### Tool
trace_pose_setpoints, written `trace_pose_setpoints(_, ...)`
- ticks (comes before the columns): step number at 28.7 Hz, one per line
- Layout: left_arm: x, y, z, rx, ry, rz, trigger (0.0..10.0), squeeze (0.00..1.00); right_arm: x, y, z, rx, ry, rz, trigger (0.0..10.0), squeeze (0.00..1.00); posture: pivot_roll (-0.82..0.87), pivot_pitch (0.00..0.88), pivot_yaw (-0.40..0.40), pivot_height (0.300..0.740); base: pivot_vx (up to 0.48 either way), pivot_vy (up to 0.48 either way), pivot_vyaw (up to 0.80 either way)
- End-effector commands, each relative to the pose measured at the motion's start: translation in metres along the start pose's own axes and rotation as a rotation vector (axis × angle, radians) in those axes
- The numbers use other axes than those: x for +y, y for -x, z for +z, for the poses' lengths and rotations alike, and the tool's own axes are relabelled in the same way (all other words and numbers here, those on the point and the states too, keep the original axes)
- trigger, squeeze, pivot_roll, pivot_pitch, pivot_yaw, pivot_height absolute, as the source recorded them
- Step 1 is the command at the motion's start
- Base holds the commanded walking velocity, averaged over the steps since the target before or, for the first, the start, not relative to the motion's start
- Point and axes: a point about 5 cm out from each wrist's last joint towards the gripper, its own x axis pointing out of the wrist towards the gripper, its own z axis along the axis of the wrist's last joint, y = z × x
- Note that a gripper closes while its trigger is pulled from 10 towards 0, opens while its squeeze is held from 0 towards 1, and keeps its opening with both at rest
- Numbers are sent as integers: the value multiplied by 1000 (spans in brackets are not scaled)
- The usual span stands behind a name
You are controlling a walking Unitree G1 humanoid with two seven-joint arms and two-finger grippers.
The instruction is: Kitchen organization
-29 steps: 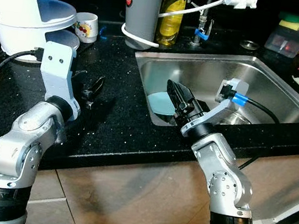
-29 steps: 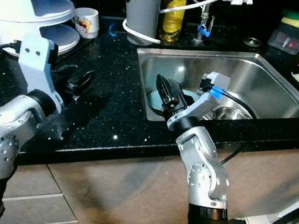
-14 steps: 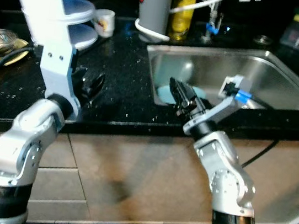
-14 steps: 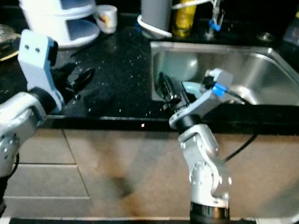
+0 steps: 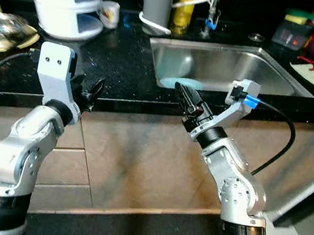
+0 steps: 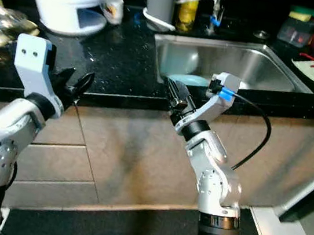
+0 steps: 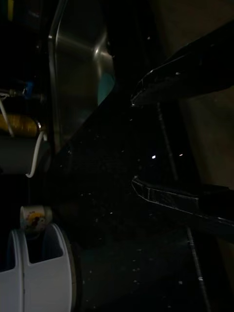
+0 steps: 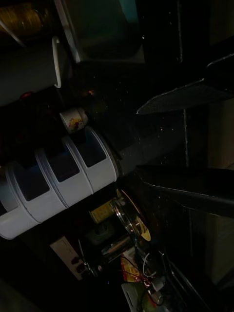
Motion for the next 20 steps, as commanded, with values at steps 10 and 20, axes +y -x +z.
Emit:
trace_pose_setpoints(10, 8, 9, -10, 49, 12, 31, 10000, 0, 2, -1, 0, 15, -12, 24, 10000, 0, 28, 220, -48, 740, 0, 0, 0)
trace_pose_setpoints(20, 11, 11, -14, 79, 17, 40, 10000, 0, 2, 0, -4, 29, -20, 25, 10000, 0, 31, 222, -47, 740, 0, 165, 0)
